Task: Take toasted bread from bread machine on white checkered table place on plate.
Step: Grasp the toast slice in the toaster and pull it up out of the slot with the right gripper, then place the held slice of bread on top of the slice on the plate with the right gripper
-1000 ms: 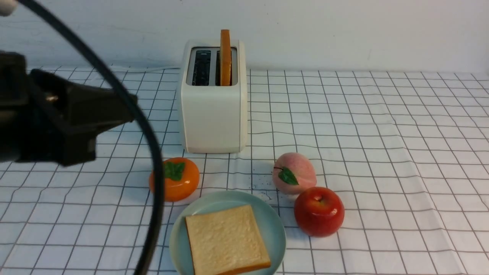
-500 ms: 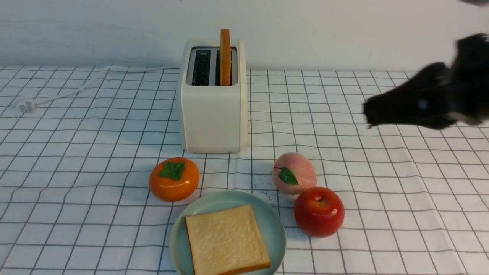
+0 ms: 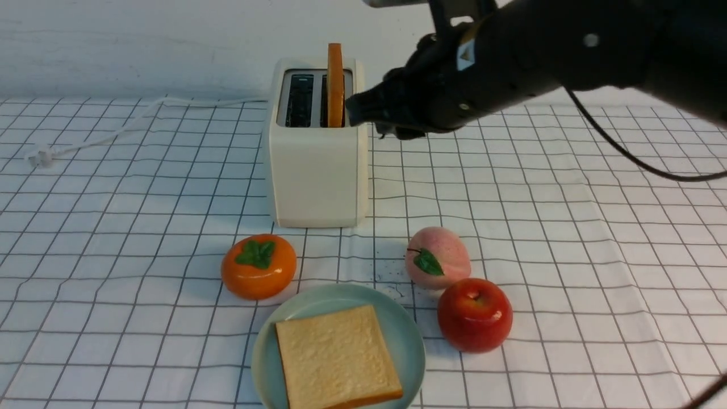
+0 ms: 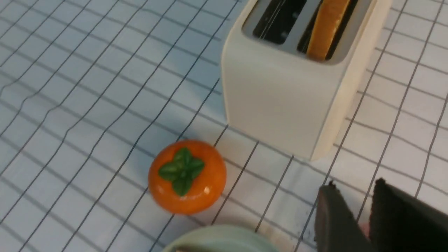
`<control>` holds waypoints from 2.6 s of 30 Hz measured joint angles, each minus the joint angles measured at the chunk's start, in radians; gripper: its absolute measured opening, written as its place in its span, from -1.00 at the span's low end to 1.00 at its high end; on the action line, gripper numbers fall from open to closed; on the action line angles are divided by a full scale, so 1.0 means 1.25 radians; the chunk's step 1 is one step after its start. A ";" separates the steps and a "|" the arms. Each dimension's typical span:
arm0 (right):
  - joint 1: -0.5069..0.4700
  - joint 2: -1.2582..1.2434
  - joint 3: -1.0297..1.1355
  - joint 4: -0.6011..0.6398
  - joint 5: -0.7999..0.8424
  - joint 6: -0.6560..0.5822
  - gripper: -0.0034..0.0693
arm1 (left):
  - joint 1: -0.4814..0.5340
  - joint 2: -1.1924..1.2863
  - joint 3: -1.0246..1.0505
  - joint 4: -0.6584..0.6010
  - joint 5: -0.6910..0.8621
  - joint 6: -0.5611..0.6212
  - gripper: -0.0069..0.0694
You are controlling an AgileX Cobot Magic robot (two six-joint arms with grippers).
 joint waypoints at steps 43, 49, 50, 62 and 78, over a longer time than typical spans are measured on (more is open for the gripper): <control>-0.065 0.442 -0.379 -0.106 -0.260 0.164 -0.57 | 0.000 0.000 0.000 -0.015 0.046 0.000 -0.85; -0.065 0.426 -0.379 -0.105 -0.262 0.164 -0.57 | 0.000 0.000 0.000 -0.015 0.046 0.000 -0.85; -0.065 0.420 -0.379 -0.104 -0.262 0.164 -0.57 | 0.000 0.000 0.000 -0.015 0.046 0.000 -0.85; -0.065 0.365 -0.382 -0.101 -0.264 0.164 -0.57 | 0.000 0.000 0.000 -0.015 0.047 0.000 -0.85; -0.020 0.156 -0.382 0.020 0.071 -0.083 -0.57 | 0.000 0.000 0.000 -0.015 0.111 0.000 -0.85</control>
